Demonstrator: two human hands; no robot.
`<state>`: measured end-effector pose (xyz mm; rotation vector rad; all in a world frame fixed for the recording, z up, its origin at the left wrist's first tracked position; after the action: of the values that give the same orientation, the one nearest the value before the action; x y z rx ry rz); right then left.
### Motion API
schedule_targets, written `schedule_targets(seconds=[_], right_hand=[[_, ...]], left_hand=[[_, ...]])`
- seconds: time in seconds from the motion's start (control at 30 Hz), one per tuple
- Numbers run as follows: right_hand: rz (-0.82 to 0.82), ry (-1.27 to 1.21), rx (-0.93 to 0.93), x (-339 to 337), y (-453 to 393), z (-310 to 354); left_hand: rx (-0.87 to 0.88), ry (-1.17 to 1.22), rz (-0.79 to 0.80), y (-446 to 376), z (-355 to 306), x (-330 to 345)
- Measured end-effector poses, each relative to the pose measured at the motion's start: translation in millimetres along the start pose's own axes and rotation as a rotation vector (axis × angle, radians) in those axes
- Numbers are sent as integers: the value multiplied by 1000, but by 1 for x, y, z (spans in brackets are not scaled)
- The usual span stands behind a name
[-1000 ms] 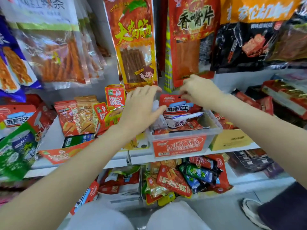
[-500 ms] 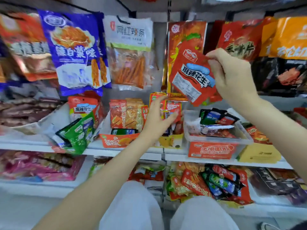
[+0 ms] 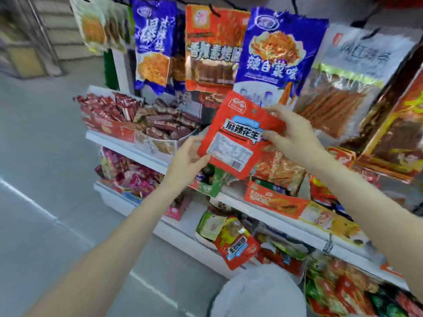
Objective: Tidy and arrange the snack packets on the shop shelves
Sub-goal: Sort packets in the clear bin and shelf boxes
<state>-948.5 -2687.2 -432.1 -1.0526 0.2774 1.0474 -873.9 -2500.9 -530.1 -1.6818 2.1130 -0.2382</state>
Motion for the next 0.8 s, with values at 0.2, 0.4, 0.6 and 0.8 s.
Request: schedule_targets(seconds=[0.2,0.4,0.6,0.8], right_hand=[[-227,133,-122,19,-32,-1],[-31,-475,197,43,-45,-16],[196,-802,291,58,-52,4],[250,-70,-98,30,-67,9]], left_hand=[[59,-242,-26,-32,25,-20],[-49,19,61,-49,11,-8],[68,-85,28,-47,10,0],[-65,114,45,-50,20,-41]])
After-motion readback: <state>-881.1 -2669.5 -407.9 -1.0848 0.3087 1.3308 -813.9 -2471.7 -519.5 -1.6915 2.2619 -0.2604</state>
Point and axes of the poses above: each hand's wrist, its own y-axis away from the middle knuckle, its own x-axis out of the palm, z = x × y, the point moved 4 cm from there along -y, towards the middle knuckle, and after that the axes turned 5 degrees about -z, right-handed, at the moved point
